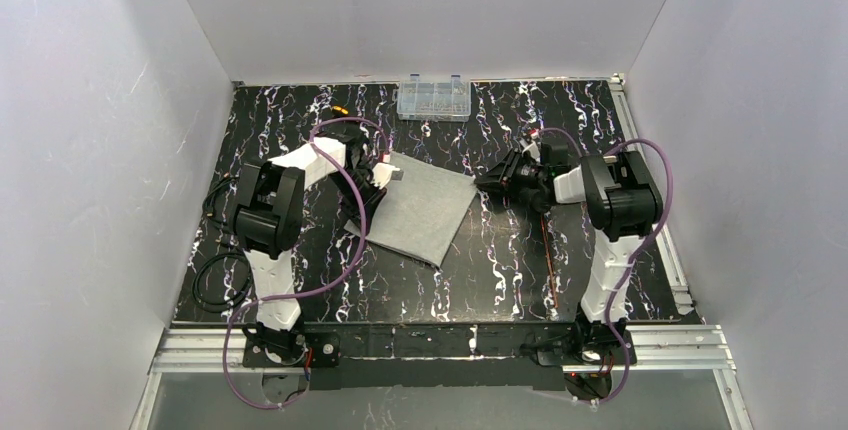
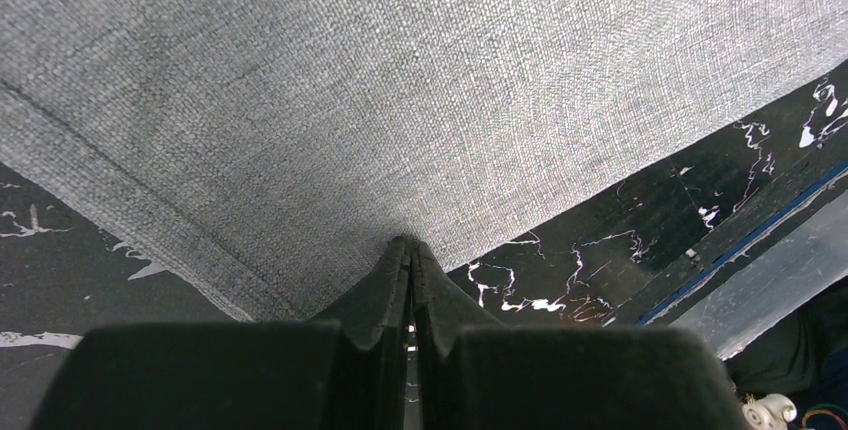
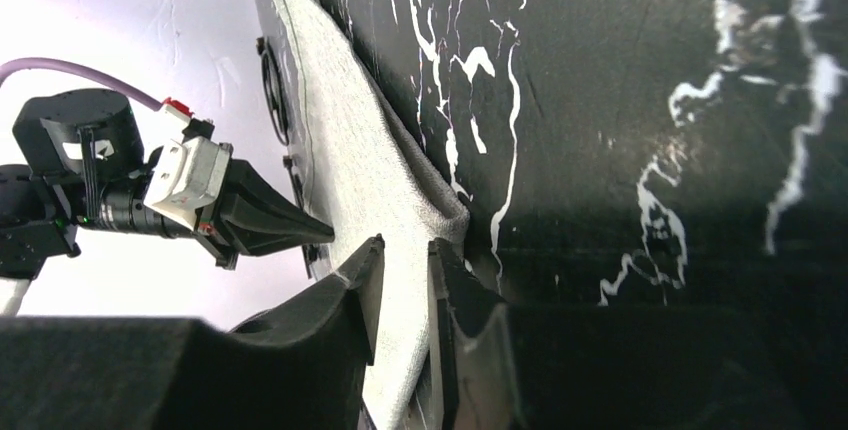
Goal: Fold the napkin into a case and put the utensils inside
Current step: Smooth out the square-folded napkin at the center of the board, then pick up the top corner of the square folded napkin from the center of the board.
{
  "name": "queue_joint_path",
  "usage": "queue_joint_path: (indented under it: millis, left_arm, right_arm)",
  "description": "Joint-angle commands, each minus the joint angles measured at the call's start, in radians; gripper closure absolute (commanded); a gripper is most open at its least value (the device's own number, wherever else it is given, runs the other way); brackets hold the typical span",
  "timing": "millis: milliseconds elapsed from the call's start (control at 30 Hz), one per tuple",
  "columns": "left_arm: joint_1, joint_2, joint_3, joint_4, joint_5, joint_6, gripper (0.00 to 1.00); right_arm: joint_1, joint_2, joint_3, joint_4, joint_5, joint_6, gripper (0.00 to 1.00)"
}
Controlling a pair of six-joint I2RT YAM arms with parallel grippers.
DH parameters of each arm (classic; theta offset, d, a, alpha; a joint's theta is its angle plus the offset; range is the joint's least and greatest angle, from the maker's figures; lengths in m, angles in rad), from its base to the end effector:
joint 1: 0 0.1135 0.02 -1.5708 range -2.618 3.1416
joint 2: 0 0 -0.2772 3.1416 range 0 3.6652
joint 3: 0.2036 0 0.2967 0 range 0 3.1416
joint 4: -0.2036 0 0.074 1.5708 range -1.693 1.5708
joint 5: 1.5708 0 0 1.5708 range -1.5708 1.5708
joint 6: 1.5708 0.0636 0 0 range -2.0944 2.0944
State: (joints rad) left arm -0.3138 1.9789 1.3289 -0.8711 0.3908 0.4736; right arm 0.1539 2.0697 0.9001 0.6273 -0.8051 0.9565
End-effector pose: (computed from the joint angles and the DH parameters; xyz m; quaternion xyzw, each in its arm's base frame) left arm 0.3770 -0.1478 0.1072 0.3807 0.9038 -0.1915 0.0398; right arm 0.4104 0.1101 0.0519 0.1355 0.8127 0.5284 0.2048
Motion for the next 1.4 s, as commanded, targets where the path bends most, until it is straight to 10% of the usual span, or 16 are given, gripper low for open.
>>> queue_joint_path:
  millis: [0, 333, 467, 567, 767, 933, 1100, 1367]
  left_arm:
    - [0.019, -0.036, 0.021, 0.008, -0.071, -0.025, 0.99]
    - [0.03, -0.152, 0.398, -0.051, -0.236, -0.16, 0.66]
    - [0.055, -0.079, 0.534, -0.064, -0.229, -0.22, 1.0]
    - [0.057, -0.014, 0.615, -0.085, -0.242, -0.215, 0.97]
    - [0.046, -0.093, 0.514, 0.16, -0.346, -0.243, 0.23]
    - [0.069, 0.012, 0.561, 0.049, -0.203, -0.235, 0.03]
    - [0.044, 0.019, 0.496, 0.143, -0.19, -0.247, 0.03]
    - [0.023, 0.134, 0.524, 0.148, -0.124, -0.327, 0.3]
  right_arm:
    - [0.002, -0.127, 0.056, -0.188, 0.086, -0.14, 0.65]
    - [0.139, -0.366, 0.238, -0.672, 0.395, -0.424, 0.33]
    - [0.239, -0.375, 0.288, -0.743, 0.493, -0.444, 0.36]
    - [0.315, -0.351, 0.273, -0.712, 0.507, -0.417, 0.42]
    - [0.401, -0.287, 0.222, -0.59, 0.494, -0.348, 0.48]
    - [0.428, -0.268, 0.22, -0.563, 0.516, -0.339, 0.49]
    - [0.453, -0.25, 0.204, -0.517, 0.529, -0.314, 0.5]
    - [0.461, -0.18, 0.144, -0.385, 0.47, -0.225, 0.61]
